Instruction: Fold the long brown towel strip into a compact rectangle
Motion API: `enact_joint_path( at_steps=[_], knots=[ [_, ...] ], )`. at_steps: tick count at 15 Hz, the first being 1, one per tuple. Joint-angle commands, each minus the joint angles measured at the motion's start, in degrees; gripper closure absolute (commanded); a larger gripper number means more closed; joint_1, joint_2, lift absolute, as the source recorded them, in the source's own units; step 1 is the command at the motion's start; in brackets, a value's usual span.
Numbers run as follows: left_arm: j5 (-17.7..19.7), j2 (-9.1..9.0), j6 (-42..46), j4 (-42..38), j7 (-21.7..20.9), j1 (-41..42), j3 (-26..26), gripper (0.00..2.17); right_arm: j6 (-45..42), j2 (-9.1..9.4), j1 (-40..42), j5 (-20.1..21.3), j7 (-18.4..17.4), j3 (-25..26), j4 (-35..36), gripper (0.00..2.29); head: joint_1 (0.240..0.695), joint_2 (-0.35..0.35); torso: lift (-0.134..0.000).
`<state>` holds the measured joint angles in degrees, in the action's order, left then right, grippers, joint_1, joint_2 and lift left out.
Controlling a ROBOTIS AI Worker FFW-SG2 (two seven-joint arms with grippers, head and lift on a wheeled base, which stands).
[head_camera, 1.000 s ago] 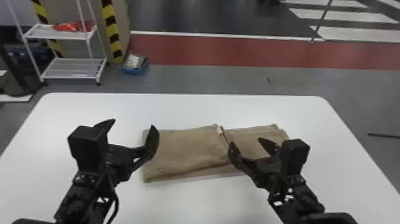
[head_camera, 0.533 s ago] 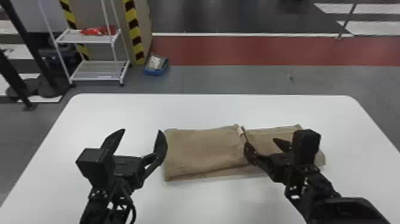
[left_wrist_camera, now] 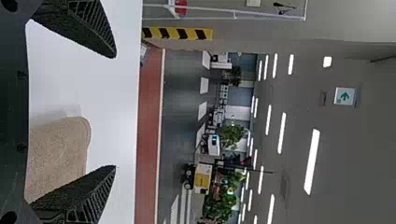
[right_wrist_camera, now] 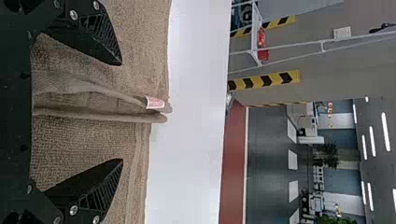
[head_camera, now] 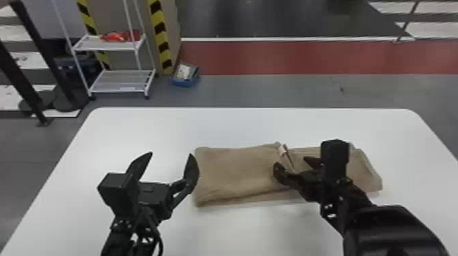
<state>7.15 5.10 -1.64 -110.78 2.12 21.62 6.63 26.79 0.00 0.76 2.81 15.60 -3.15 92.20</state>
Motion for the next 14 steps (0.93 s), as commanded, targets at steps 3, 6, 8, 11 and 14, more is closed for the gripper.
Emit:
enact_joint_path(
  at_steps=[3, 6, 8, 11, 14],
  knots=[
    [0.1, 0.0, 0.1, 0.3, -0.2, -0.1, 0.1, 0.03, -0.6, 0.05, -0.7, 2.0, 1.7, -1.7, -1.2, 0.39, 0.695, 0.046, -0.117],
    [0.3, 0.09, 0.1, 0.6, -0.2, -0.1, 0.2, 0.04, -1.3, 0.05, -0.1, 1.9, 1.8, -2.6, -1.1, 0.53, 0.695, 0.056, -0.117],
    [0.3, 0.09, 0.1, 0.7, -0.3, -0.1, 0.3, 0.05, -1.3, 0.05, 0.2, 1.8, 1.8, -2.6, -1.1, 0.53, 0.695, 0.065, -0.117],
    [0.4, 0.09, 0.1, 0.8, -0.3, -0.1, 0.4, 0.05, -1.3, 0.05, 1.0, 1.8, 1.8, -2.1, -0.2, 0.62, 0.695, 0.064, -0.117],
    [0.4, 0.09, 0.1, 0.8, -0.4, -0.1, 0.7, 0.05, -1.5, 0.05, 1.9, 1.8, 1.5, -1.3, 0.8, 0.7, 0.695, 0.058, -0.117]
  ],
)
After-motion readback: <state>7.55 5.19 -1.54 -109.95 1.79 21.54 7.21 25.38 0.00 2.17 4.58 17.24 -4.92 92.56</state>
